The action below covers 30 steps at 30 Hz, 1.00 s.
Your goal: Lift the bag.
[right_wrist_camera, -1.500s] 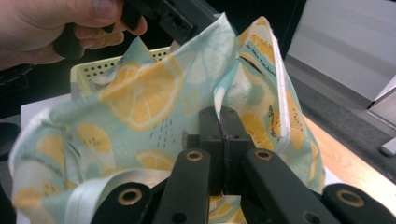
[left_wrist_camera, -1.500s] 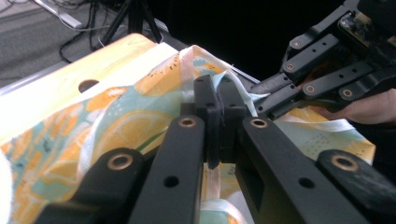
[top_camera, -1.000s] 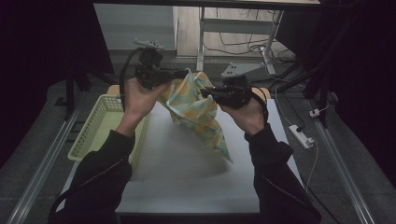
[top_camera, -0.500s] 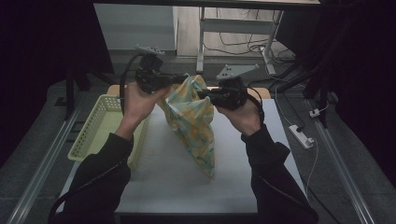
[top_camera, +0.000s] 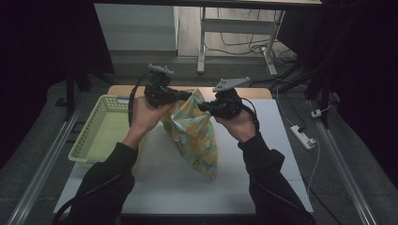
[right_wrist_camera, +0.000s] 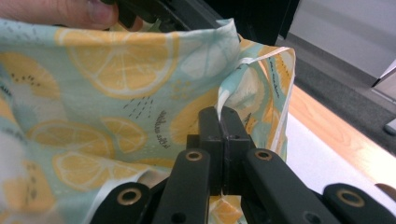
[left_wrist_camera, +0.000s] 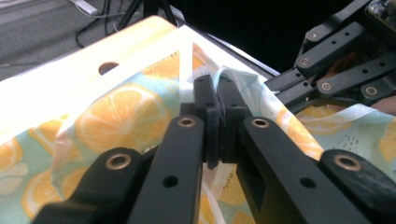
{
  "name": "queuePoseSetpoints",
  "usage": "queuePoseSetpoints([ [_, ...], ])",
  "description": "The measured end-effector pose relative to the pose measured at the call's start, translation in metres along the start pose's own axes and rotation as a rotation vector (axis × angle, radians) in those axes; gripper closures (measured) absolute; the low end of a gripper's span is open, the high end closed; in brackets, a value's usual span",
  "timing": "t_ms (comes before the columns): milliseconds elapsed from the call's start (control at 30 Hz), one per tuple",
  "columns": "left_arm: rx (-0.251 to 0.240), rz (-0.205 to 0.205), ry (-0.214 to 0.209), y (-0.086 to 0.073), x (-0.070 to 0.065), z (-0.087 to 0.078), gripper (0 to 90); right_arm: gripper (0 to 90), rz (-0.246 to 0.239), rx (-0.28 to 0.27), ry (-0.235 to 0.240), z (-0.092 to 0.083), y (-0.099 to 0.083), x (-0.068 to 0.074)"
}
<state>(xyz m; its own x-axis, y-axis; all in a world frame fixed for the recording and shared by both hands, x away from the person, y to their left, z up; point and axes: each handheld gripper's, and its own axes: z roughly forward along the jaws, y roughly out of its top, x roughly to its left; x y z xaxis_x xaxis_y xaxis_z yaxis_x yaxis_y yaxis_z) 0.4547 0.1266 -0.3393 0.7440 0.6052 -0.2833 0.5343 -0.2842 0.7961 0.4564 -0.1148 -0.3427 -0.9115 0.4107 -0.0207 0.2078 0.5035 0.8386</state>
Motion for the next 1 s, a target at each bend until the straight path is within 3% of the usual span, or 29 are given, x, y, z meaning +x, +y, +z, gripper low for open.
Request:
queuePoseSetpoints([
  [533, 0.112, -0.014, 0.033, -0.033, 0.016, 0.030, 88.1, 89.0, 0.043, 0.056, 0.014, 0.026, -0.025, -0.005],
  [700, 0.095, -0.013, 0.026, -0.034, 0.017, 0.028, 85.3, 87.5, 0.043, 0.051, 0.012, 0.025, -0.025, -0.004],
  [1000, 0.072, 0.000, 0.016, -0.031, 0.009, 0.016, 68.7, 76.0, 0.035, 0.014, 0.004, 0.013, -0.018, 0.000],
])
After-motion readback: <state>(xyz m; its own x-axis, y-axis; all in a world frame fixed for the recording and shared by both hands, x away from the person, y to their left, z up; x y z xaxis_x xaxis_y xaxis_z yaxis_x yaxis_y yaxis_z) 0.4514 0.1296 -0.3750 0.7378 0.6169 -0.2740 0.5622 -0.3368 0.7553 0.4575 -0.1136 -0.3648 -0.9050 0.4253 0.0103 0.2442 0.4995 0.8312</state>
